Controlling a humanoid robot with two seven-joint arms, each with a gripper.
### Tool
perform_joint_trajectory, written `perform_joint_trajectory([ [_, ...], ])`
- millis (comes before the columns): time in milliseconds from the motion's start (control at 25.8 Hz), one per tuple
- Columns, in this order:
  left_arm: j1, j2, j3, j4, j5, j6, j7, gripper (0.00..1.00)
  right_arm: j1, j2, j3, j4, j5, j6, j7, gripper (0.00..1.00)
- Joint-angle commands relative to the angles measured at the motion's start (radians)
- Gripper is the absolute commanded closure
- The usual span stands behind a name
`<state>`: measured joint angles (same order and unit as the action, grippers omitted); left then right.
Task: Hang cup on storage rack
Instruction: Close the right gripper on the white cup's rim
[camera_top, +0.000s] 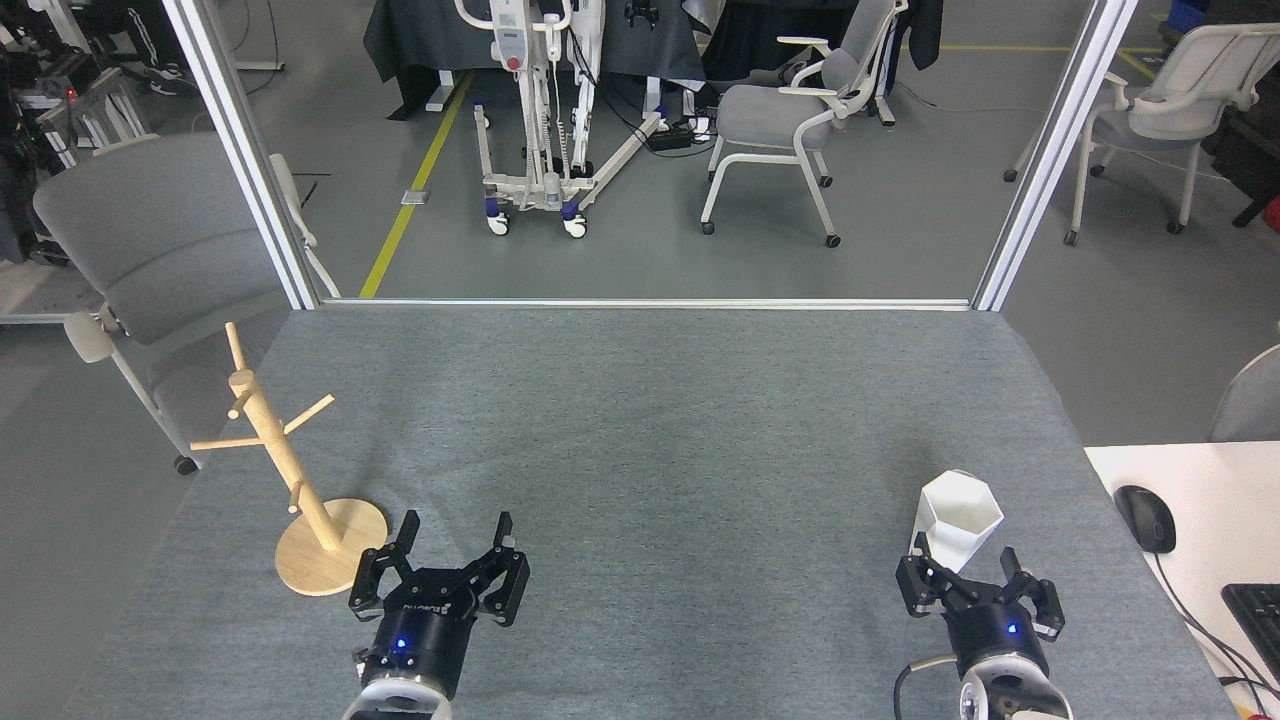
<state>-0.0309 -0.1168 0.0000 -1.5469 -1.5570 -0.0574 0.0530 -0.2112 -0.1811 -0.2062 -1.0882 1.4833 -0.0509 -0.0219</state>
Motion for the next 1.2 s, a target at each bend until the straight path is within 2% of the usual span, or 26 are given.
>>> perform_joint_trajectory([
  [0, -0.006, 0.002, 0.0, 0.001, 0.0, -0.002, 0.001, 0.01, -0.022, -0.005, 0.013, 0.022, 0.0, 0.005, 0.0, 0.01],
  [426, -0.03, 0.002, 0.0, 0.025, 0.0, -0.004, 0.001, 0.01, -0.111, -0.031, 0.037, 0.108, -0.001, 0.013, 0.002, 0.01],
  [1162, -0.075, 0.002, 0.0, 0.094, 0.0, -0.007, 0.001, 0.01, -0.114, -0.06, 0.034, 0.131, -0.003, 0.013, 0.002, 0.01],
])
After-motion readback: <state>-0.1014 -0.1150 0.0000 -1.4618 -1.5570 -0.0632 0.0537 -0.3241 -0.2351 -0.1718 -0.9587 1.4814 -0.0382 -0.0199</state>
